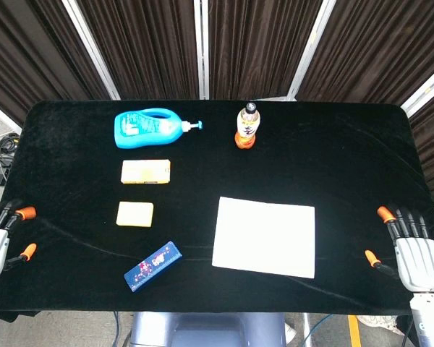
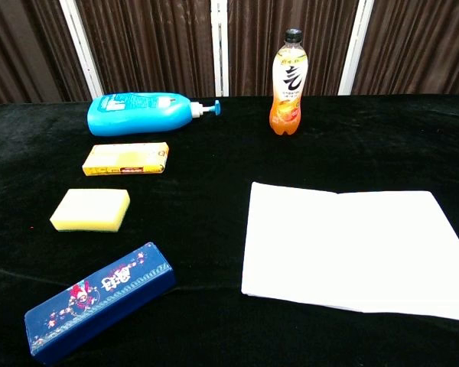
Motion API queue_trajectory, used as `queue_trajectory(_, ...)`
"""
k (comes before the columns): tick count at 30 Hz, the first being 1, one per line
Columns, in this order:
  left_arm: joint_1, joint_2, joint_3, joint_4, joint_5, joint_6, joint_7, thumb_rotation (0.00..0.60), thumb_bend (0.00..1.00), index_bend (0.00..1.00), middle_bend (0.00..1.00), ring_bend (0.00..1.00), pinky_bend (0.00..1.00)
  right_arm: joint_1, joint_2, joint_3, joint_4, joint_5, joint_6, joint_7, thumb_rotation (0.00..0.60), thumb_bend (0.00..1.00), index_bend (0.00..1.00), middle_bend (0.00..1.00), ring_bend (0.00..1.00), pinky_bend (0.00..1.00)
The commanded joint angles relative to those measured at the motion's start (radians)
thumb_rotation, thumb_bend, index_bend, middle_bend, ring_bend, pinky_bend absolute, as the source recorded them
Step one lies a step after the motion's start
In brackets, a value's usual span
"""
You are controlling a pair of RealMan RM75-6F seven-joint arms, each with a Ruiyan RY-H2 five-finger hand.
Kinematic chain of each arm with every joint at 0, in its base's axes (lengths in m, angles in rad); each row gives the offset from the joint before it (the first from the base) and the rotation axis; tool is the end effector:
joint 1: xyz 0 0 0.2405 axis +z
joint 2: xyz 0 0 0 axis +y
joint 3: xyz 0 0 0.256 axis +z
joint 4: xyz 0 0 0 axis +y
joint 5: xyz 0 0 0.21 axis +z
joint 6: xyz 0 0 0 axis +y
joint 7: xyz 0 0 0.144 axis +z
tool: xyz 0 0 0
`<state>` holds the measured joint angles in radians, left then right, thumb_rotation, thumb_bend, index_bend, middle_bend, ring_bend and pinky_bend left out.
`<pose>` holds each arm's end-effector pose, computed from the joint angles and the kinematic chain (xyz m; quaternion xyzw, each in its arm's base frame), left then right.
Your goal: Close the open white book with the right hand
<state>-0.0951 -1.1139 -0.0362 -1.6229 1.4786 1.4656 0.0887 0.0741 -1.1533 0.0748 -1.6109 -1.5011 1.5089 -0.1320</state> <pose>-0.3124 0.1811 0.1565 -0.6118 -0.3739 -0.3546 0.6001 -0.3067 -0.1826 0.1548 0.6006 -0.3480 0.3713 0.6167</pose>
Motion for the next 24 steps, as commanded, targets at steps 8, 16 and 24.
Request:
queue_trajectory(8, 0.003, 0.002, 0.000, -0.004, 0.006, 0.010, -0.006, 0.600, 0.21, 0.00, 0.00, 0.00, 0.00, 0.008, -0.002, 0.002, 0.016, -0.003, -0.010, 0.033, 0.600, 0.13, 0.00, 0.00, 0.00, 0.00)
queue_trajectory(16, -0.001, 0.001, -0.006, 0.002, -0.014, -0.003, -0.008, 0.600, 0.21, 0.00, 0.00, 0.00, 0.00, 0.042, -0.015, -0.016, 0.074, -0.080, -0.030, 0.123, 0.600, 0.13, 0.00, 0.00, 0.00, 0.00)
queue_trajectory(24, 0.001, 0.000, -0.009, -0.004, -0.019, 0.001, -0.003, 0.600, 0.21, 0.00, 0.00, 0.00, 0.00, 0.109, -0.040, -0.102, 0.116, -0.244, -0.094, 0.269, 0.600, 0.12, 0.00, 0.00, 0.00, 0.00)
